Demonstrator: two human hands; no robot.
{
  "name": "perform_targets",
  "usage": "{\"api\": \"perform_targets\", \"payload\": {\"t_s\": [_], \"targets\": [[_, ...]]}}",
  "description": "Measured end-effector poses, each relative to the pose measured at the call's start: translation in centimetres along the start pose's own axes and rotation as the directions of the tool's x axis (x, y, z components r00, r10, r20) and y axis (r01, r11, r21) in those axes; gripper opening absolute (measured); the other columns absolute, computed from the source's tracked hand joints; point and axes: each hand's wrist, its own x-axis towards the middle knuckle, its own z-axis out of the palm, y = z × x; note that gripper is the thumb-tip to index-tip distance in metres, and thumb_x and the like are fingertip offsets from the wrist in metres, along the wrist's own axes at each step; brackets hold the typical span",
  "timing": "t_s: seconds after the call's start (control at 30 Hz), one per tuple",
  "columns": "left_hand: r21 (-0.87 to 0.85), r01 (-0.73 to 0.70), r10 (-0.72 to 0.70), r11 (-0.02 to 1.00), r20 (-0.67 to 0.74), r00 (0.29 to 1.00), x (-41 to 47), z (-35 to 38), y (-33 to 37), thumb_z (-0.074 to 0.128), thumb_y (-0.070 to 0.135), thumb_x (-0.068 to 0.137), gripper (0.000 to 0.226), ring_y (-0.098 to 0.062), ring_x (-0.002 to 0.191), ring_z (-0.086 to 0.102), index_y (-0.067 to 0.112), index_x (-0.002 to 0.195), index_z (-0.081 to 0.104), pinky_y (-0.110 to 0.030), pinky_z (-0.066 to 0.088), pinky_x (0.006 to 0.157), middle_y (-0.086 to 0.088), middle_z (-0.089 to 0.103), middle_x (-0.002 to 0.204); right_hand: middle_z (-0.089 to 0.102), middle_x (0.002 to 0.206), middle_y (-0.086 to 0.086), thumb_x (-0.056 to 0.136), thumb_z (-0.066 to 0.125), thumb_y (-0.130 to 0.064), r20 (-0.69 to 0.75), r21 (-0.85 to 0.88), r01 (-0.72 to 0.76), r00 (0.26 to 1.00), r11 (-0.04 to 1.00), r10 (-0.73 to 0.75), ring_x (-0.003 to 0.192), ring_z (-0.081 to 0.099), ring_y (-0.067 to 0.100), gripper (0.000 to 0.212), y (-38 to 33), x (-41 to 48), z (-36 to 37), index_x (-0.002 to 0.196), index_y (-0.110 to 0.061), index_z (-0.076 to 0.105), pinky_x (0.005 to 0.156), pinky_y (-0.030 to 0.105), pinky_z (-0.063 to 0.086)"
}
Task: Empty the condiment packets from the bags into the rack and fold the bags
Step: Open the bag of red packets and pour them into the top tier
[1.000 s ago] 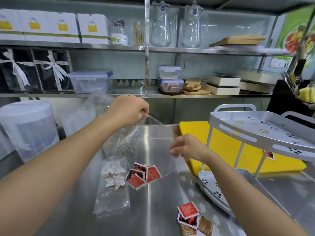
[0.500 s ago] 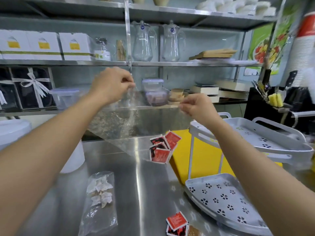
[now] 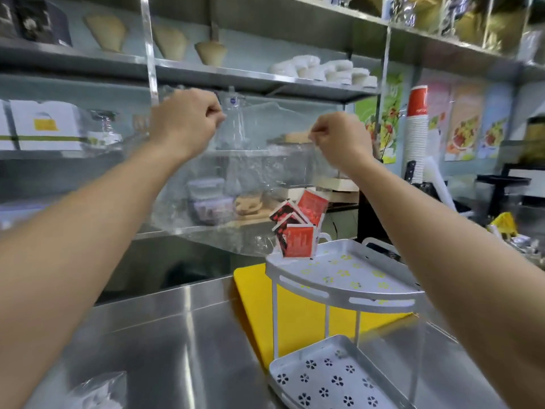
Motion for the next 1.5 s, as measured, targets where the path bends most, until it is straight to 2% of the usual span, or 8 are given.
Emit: {"api": "perform_targets", "payload": {"t_s": [0.27,0.47,0.57,0.77,0.9,1.07,1.23,1.5], "targets": [[-0.092,-0.011,0.031,0.996,0.219,0.975,-0.6,5.3,3.9,0.057,0.026,0.087,0.014,-0.035,0.096,0.059,0.017,0.091,0.067,-0.04,0.047,0.079,-0.013,0.068,0.103,0.072,0.092,0.012,0.086,0.054,-0.01,0.105,-0.098,-0.029,0.994,0.995,0.04,0.086,0.064,0.03,0.017,6.3,-2.6,-2.7,0.089,-0.008,0.071,0.076,0.036,0.052],[0.089,-0.167,0.039,0.982,0.769,0.638,-2.3,8.1,5.5,0.072,0.032,0.074,0.055,-0.028,0.11,0.053,0.015,0.121,0.05,-0.037,0.043,0.092,-0.01,0.056,0.127,0.071,0.083,0.019,0.087,0.058,-0.01,0.289,0.06,-0.123,0.952,0.991,0.101,0.074,0.067,0.034,0.014,9.6,-6.2,-3.2,0.087,0.001,0.067,0.076,0.05,0.055],[0.075,-0.255,0.148,0.964,0.645,0.75,-1.8,8.5,7.5,0.07,0.05,0.068,0.089,-0.027,0.133,0.033,0.034,0.141,0.022,-0.048,0.023,0.108,-0.007,0.035,0.146,0.072,0.083,0.015,0.087,0.058,-0.008,0.329,0.126,-0.161,0.938,0.979,0.112,0.072,0.069,0.034,0.013,9.7,-5.9,-3.7,0.086,0.002,0.067,0.074,0.049,0.057],[-0.116,-0.474,0.484,0.873,0.334,0.809,-1.7,9.7,14.8,0.058,0.047,0.081,0.049,-0.027,0.114,0.051,0.029,0.125,0.046,-0.04,0.032,0.096,-0.005,0.061,0.123,0.071,0.081,0.024,0.08,0.064,-0.006,0.28,0.218,-0.094,0.96,0.971,0.03,0.075,0.066,0.035,0.014,9.0,-4.7,-4.1,0.084,0.006,0.07,0.074,0.045,0.055],[-0.092,-0.431,0.437,0.898,0.313,0.843,-1.3,10.5,17.2,0.058,0.034,0.085,0.028,-0.036,0.101,0.057,0.022,0.11,0.056,-0.037,0.038,0.074,-0.011,0.066,0.112,0.071,0.081,0.021,0.078,0.068,-0.006,0.178,0.398,-0.118,0.983,0.91,0.049,0.068,0.06,0.027,0.012,9.6,-5.5,-4.0,0.085,0.002,0.07,0.069,0.04,0.051],[-0.191,-0.383,0.424,0.904,0.269,0.865,-0.1,11.3,18.4,0.058,0.022,0.083,0.009,-0.026,0.098,0.06,0.025,0.086,0.066,-0.031,0.032,0.069,0.002,0.069,0.108,0.069,0.071,0.002,0.077,0.07,-0.002,0.151,0.754,-0.342,0.921,0.561,0.359,0.064,0.063,0.011,0.017,12.4,-8.3,-3.4,0.084,-0.016,0.065,0.055,0.013,0.047],[-0.4,-0.127,0.264,0.908,0.31,0.913,0.8,12.0,18.0,0.061,0.017,0.081,0.012,-0.017,0.083,0.061,0.025,0.072,0.063,-0.032,0.043,0.07,0.004,0.07,0.085,0.068,0.053,-0.011,0.08,0.067,-0.007,0.277,0.727,-0.464,0.873,0.506,0.402,0.054,0.06,0.001,0.016,14.4,-11.2,-2.2,0.07,-0.018,0.069,0.06,0.023,0.044],[-0.562,0.134,0.073,0.816,0.331,0.941,1.4,12.5,17.9,0.059,0.009,0.08,0.029,-0.026,0.072,0.064,0.02,0.053,0.058,-0.037,0.048,0.067,-0.007,0.067,0.064,0.071,0.086,0.008,0.081,0.067,-0.015,0.424,0.74,-0.553,0.826,0.384,0.372,0.081,0.063,0.018,0.014,16.0,-13.8,-1.1,0.093,-0.013,0.072,0.072,0.028,0.051]]}}
